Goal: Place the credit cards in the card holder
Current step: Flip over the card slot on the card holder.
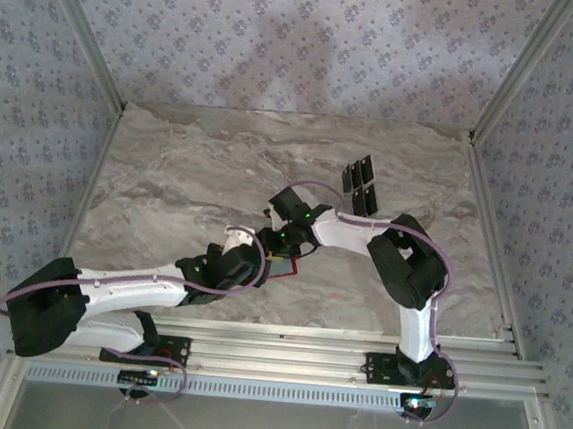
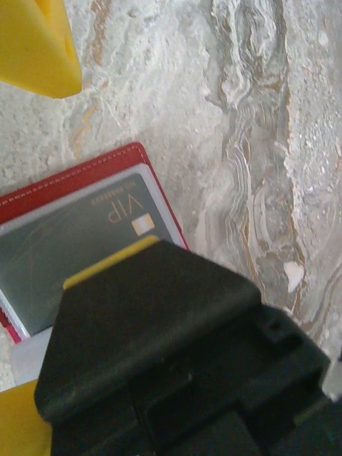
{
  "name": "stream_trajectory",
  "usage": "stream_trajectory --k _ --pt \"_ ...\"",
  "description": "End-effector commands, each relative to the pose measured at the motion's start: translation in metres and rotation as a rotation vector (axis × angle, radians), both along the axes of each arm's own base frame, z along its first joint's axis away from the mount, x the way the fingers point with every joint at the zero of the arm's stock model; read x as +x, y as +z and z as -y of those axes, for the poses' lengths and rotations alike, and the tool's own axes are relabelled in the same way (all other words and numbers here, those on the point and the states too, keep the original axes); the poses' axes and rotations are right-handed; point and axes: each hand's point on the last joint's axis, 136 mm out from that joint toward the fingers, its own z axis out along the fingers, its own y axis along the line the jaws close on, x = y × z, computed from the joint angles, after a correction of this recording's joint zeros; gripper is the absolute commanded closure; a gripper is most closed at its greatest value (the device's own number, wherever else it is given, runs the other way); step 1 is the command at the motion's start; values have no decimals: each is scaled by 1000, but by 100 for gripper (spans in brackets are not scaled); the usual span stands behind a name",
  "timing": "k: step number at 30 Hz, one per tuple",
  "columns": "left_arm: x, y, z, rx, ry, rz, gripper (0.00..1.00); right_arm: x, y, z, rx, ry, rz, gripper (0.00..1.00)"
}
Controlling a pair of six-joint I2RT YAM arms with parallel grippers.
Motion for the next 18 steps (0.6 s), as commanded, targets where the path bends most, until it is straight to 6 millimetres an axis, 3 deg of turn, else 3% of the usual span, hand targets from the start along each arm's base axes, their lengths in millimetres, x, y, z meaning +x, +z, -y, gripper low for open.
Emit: stream_trajectory --k 1,6,13,18 --pt "4 4 11 -15 -39 13 0 -10 -19 4 -44 0 -60 44" --pt "5 -10 11 41 -34 -13 0 -9 -17 2 -38 1 -56 44" --pt "7 -26 -4 141 29 -35 0 -8 -15 2 -35 -1 -58 44" --pt "6 -31 -11 167 53 -42 0 -1 -4 3 -13 -13 -46 44"
